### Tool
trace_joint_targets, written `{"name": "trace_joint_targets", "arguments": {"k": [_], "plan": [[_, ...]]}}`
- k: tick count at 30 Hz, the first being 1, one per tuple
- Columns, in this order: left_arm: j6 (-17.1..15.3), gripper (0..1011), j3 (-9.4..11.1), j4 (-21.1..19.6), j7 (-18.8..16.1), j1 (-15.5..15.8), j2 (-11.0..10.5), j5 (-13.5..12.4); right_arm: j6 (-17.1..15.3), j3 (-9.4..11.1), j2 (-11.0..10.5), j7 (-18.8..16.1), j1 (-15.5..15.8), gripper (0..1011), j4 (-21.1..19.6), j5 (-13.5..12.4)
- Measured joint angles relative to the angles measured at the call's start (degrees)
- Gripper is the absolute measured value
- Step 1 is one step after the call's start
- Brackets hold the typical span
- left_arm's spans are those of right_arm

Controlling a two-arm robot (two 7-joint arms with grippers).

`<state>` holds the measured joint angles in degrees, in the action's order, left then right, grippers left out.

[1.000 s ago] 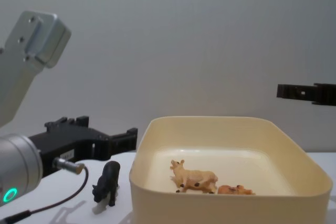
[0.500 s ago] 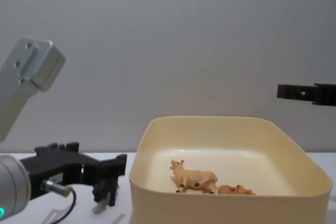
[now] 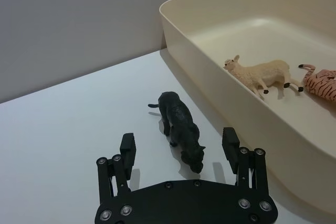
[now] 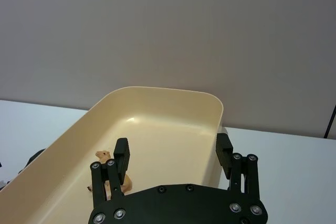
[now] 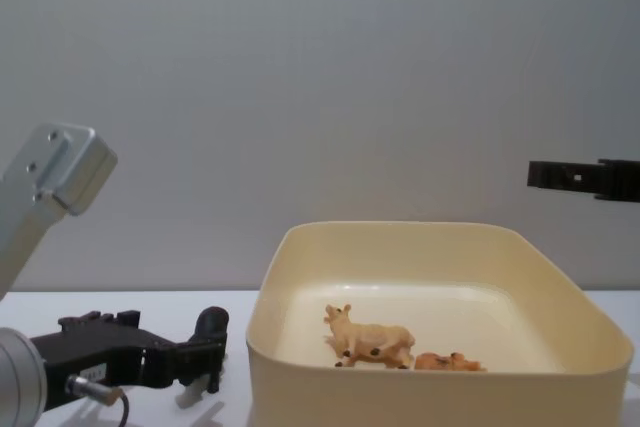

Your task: Pick up the toy alternately with two hands and place it into the central storage box.

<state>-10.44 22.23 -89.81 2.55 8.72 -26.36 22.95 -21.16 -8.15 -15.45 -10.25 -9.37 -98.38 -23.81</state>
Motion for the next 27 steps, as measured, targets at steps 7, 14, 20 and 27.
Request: {"name": "trace_joint_targets", "arguments": {"k": [7, 14, 20, 27], "plan": [[1.06, 1001, -0.34, 2.98, 2.07, 1.3, 0.7, 0.04, 0.0, 0.0, 0.0, -0.01, 0.0, 1001, 0.0, 0.0], [1.92, 1001, -0.45, 5.85, 4.37, 2.84, 1.61, -0.38, 0.0, 0.0, 0.0, -0.01, 0.0, 1001, 0.0, 0.0], [2.09, 1001, -0.42, 8.29, 6.36, 4.23, 2.53, -1.01, 0.0, 0.0, 0.0, 0.0, 0.0, 1001, 0.0, 0.0], [2.11, 1001, -0.31, 11.03, 7.87, 5.74, 3.57, -1.66, 0.0, 0.0, 0.0, 0.0, 0.0, 1001, 0.0, 0.0]]}}
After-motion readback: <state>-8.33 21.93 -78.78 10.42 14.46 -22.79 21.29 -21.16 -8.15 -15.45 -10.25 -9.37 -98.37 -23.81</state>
